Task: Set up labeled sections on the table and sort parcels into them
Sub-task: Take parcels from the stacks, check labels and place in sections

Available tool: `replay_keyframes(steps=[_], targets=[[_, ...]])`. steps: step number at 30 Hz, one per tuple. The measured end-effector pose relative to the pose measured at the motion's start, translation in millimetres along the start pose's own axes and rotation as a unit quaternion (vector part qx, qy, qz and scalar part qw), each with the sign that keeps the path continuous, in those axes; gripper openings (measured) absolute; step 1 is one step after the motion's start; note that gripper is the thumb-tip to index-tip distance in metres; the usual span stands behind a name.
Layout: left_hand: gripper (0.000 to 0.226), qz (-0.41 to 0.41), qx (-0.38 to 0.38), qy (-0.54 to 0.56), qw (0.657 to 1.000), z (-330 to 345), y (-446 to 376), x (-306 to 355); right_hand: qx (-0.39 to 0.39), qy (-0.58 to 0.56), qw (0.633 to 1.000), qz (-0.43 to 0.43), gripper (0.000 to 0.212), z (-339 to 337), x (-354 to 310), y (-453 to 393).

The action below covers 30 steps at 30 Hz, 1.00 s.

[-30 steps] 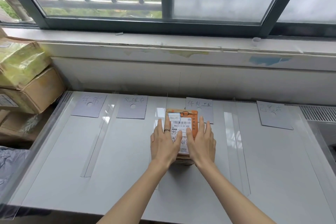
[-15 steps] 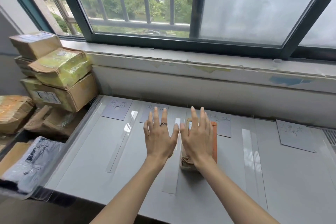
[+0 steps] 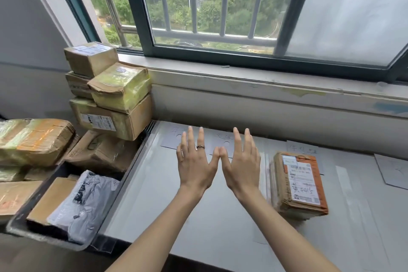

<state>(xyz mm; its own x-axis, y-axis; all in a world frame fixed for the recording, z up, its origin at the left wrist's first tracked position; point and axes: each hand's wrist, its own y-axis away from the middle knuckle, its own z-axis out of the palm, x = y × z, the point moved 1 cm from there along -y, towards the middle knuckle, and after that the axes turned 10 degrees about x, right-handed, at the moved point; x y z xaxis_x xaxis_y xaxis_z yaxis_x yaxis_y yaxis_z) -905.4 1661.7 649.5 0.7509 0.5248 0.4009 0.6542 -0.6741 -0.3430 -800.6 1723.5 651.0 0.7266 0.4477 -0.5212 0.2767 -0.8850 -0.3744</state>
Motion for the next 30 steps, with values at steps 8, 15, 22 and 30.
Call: replay_keyframes(steps=[8, 15, 22, 30], targets=[[0.079, -0.008, -0.003, 0.008, 1.000, -35.8, -27.3, -81.6, 0.012, -0.004, 1.000, 0.006, 0.066, 38.3, -87.9, 6.4], [0.083, -0.027, 0.023, -0.007, 0.999, -49.2, -43.4, -113.2, 0.000, -0.019, 1.000, -0.015, 0.068, 54.7, -121.2, 4.8], [0.086, -0.046, 0.024, -0.021, 0.998, -64.7, -55.3, -128.8, -0.018, -0.031, 0.999, -0.031, 0.067, 69.1, -142.0, -1.8], [0.080, -0.069, 0.036, -0.015, 0.997, -74.6, -68.1, -160.0, -0.033, -0.041, 0.997, -0.056, 0.067, 87.3, -172.5, -6.1]])
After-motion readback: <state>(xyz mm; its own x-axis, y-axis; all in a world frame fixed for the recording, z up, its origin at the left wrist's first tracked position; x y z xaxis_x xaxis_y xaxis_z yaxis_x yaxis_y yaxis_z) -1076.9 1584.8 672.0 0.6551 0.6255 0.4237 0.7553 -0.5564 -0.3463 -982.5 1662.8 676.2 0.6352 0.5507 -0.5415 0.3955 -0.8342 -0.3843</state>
